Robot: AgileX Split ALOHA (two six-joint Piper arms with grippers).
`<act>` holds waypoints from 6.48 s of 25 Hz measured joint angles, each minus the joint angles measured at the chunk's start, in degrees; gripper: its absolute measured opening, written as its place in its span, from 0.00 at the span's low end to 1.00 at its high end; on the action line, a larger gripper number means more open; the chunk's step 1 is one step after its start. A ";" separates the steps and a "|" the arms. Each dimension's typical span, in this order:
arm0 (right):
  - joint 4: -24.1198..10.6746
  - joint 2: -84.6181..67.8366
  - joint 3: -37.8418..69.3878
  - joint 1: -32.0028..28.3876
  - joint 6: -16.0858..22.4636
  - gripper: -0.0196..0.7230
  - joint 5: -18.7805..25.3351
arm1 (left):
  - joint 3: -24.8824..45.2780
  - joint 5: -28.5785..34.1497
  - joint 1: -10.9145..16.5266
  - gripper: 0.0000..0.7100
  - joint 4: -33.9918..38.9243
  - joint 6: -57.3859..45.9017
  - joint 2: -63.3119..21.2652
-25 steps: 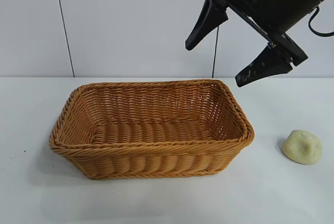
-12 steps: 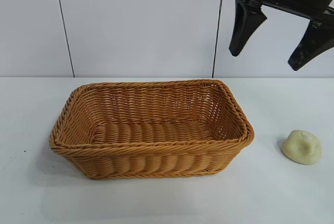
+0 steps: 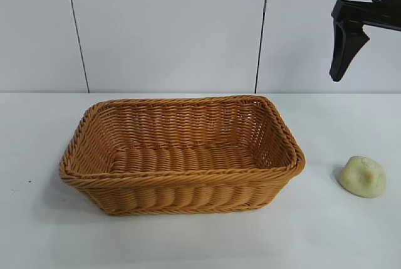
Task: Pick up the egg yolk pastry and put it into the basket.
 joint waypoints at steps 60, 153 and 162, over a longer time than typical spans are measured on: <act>-2.38 6.51 -1.87 -0.65 1.04 0.28 -3.04 | 0.00 0.02 0.00 0.98 0.00 0.10 0.00; -12.24 19.54 -35.16 7.04 4.27 0.96 9.01 | 0.00 -0.04 0.00 0.98 0.12 0.10 0.00; -12.41 19.54 -35.09 -0.58 4.27 0.96 9.01 | 0.00 -0.04 0.00 0.98 0.12 0.10 0.00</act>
